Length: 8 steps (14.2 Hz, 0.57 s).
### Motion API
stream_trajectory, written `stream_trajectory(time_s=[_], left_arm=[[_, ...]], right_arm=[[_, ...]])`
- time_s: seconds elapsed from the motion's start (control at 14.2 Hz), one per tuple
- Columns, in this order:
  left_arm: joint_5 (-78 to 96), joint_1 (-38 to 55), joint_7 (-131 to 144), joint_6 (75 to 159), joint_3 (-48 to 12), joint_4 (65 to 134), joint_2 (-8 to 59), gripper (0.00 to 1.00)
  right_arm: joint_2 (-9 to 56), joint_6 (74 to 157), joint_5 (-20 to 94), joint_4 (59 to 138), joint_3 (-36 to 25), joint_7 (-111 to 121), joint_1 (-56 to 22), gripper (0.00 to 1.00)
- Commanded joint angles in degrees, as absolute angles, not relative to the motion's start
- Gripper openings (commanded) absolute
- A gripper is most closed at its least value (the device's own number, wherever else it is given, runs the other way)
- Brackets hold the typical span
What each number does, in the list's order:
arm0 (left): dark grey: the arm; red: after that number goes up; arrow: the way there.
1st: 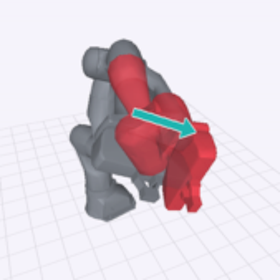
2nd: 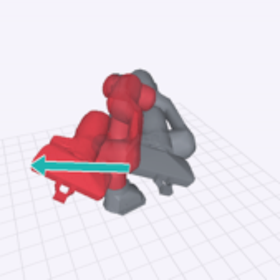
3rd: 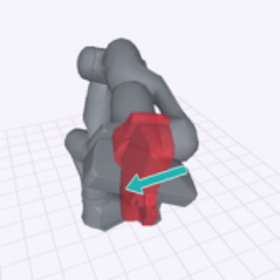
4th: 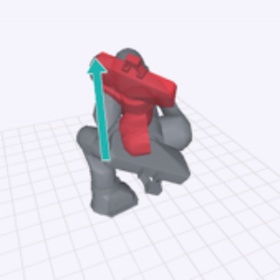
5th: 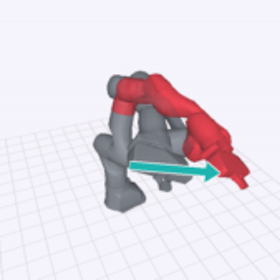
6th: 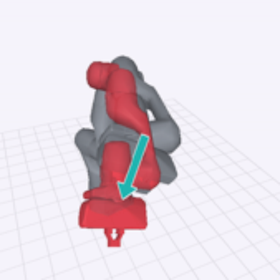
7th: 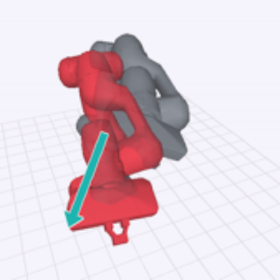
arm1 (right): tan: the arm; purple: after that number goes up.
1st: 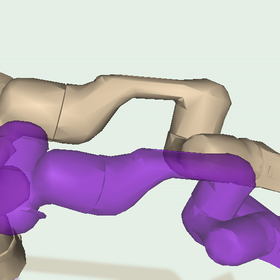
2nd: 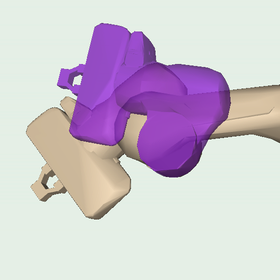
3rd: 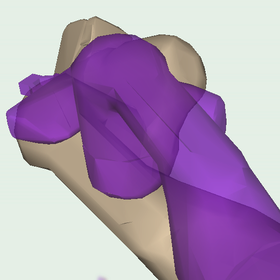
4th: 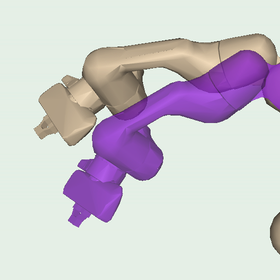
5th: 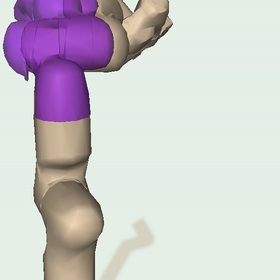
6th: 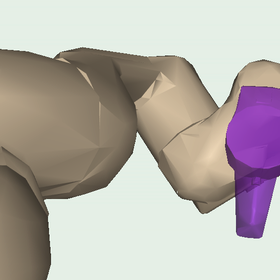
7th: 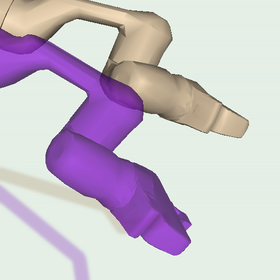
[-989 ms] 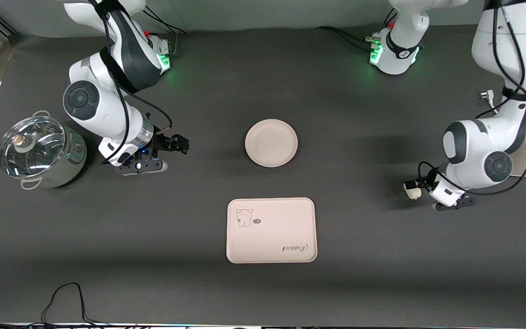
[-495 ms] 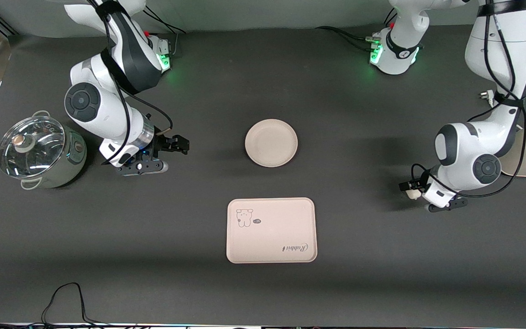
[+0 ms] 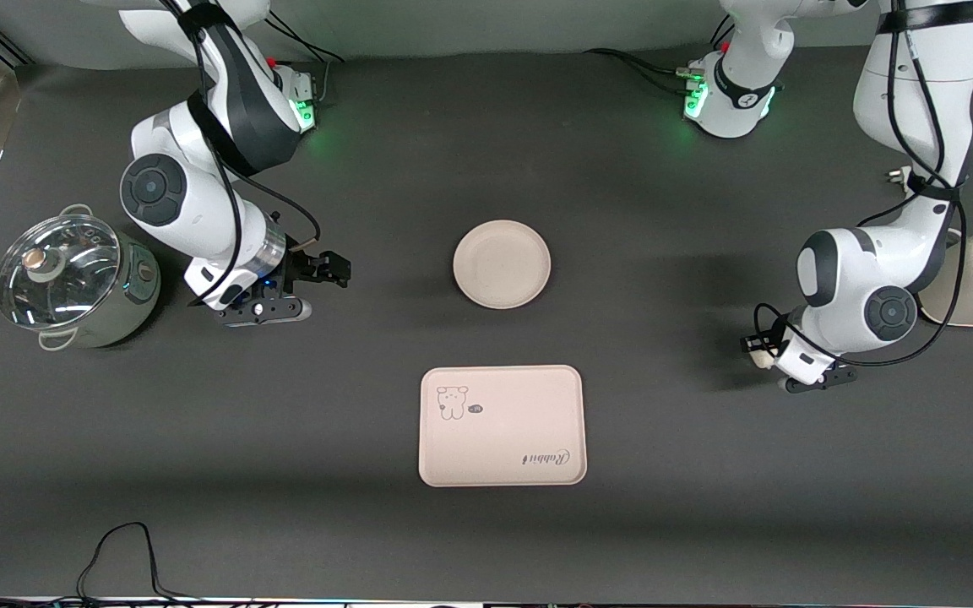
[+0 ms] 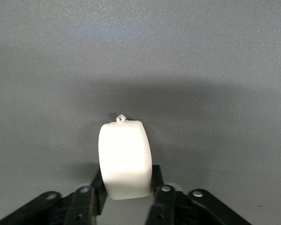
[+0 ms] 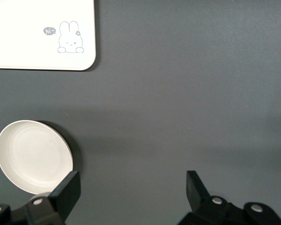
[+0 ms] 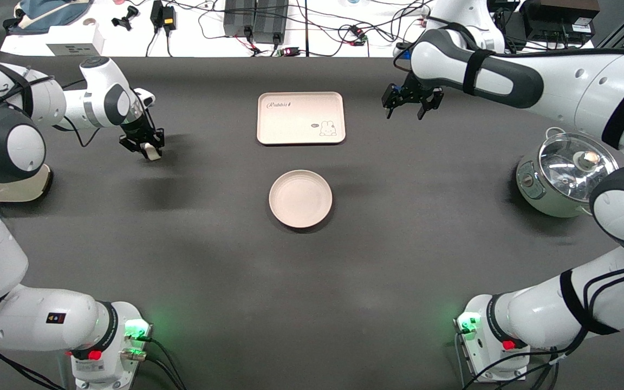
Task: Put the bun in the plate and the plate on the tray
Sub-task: 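Close the left gripper on the white bun and lift it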
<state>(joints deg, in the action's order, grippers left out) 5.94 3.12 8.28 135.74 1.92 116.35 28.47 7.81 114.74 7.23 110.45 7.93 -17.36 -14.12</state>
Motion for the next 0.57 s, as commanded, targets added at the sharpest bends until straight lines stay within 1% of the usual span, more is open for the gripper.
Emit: stream_trajectory(time_s=[0.0, 0.14, 0.21, 0.28, 0.49], left_arm=[[6.06, 3.96, 9.14, 135.97, 2.46, 115.75, 28.65, 0.39], [5.98, 3.69, 8.53, 134.48, 2.46, 115.14, 27.43, 0.39], [5.89, 3.26, 8.18, 132.91, 2.55, 115.05, 25.68, 0.39], [5.89, 3.08, 8.09, 129.06, 2.72, 114.44, 23.40, 0.39], [5.10, 2.99, 8.96, 113.43, 3.07, 109.53, 15.41, 0.40]], right_arm=[[7.65, 115.66, 7.82, 110.57, 8.44, -18.11, -13.89, 1.00], [7.65, 115.75, 7.82, 110.57, 8.87, -18.19, -14.24, 1.00], [7.65, 115.58, 7.91, 110.74, 9.05, -18.19, -14.33, 1.00], [7.21, 114.88, 7.82, 110.74, 9.05, -18.19, -14.76, 1.00], [6.16, 112.68, 7.82, 110.65, 9.49, -18.19, -14.94, 1.00]])
